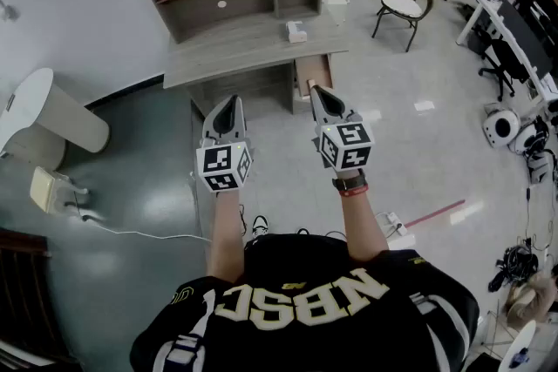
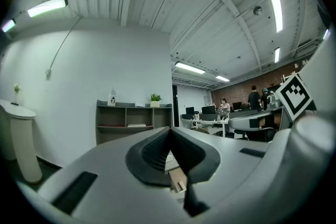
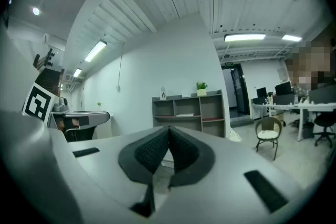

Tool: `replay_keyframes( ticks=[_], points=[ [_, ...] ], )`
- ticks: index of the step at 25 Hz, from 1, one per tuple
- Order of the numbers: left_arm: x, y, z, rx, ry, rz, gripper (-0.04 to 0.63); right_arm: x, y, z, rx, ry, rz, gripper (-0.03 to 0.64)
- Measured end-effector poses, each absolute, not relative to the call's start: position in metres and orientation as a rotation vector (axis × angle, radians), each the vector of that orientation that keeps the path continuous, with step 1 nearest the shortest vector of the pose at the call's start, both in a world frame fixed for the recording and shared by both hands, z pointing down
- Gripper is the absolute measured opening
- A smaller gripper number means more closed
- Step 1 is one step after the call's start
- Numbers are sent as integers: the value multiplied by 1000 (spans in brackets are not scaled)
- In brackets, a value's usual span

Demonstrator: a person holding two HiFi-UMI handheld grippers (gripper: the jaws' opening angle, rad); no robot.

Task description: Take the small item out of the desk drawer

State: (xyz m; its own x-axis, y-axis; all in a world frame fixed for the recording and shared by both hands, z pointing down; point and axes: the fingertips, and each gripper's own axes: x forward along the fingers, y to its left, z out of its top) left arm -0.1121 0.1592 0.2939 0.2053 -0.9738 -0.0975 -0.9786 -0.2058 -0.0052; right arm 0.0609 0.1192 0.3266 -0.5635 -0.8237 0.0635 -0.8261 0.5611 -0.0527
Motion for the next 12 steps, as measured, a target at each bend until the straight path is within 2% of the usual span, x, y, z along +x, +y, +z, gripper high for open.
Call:
replay_keyframes(
  ticks=[12],
  points=[
    [-78,187,309,-2411,1928,102,6,87,147,340,1468,-2768,144,8]
  ],
)
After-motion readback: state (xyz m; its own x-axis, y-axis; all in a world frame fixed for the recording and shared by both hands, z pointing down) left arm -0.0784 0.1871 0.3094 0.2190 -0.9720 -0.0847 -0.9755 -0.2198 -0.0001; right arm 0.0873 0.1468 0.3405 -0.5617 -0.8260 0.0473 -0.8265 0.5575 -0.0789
